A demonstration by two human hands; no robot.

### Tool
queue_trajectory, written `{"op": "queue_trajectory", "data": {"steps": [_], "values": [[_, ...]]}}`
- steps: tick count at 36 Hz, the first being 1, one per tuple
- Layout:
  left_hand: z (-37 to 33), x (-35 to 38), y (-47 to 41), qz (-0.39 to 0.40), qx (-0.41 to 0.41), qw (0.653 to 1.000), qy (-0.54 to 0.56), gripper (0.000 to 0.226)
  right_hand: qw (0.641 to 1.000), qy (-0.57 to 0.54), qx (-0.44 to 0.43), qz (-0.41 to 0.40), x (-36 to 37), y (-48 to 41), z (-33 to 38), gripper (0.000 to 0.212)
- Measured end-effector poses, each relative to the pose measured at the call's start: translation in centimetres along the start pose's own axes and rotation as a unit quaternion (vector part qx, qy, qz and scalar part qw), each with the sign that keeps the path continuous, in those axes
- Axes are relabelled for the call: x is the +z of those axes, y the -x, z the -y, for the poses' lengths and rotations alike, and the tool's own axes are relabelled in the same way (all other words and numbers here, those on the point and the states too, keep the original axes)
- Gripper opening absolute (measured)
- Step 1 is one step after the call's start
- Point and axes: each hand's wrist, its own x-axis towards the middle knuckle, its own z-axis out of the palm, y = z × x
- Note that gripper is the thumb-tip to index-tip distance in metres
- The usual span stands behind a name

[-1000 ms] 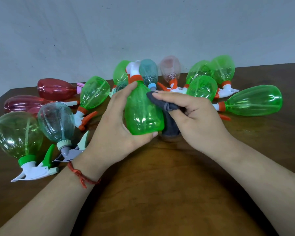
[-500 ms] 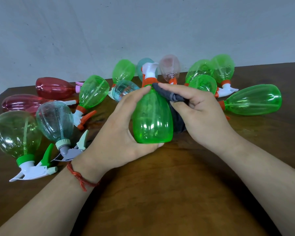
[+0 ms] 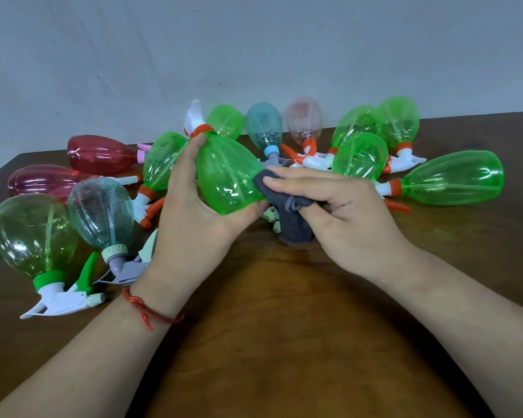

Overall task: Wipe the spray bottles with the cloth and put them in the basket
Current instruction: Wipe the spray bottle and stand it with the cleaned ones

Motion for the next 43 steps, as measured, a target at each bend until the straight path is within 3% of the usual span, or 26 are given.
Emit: {"op": "queue_trajectory", "data": {"steps": [6, 15, 21, 27, 35, 43], "values": [[-1.3, -0.4, 0.2, 0.012, 0.001, 0.999, 0.033, 0.109, 0.996, -0.074, 0.048, 0.0, 0.4, 0.1, 0.1, 0.045], [-2.9, 0.8, 1.9, 0.137, 0.045, 0.985, 0.096, 0.111, 0.986, -0.141, 0.085, -0.033, -0.8, -1.1, 0.0, 0.052], [-3.3, 0.7, 2.2, 0.181, 0.079, 0.978, 0.071, 0.113, 0.971, -0.21, 0.099, -0.059, -1.8, -1.6, 0.3, 0.049], [-2.9, 0.3, 1.9, 0.217, 0.094, 0.972, -0.01, 0.113, 0.985, -0.142, 0.087, -0.056, -2.1, -1.4, 0.2, 0.05], [-2.0, 0.4, 1.5, 0.193, 0.124, 0.972, -0.057, 0.113, 0.997, -0.042, 0.038, -0.053, -1.0, -0.6, 0.1, 0.041], [-1.3, 0.5, 1.0, 0.086, 0.032, 0.995, 0.04, 0.109, 0.999, 0.037, -0.025, -0.017, -0.3, -0.1, 0.1, 0.058]]}}
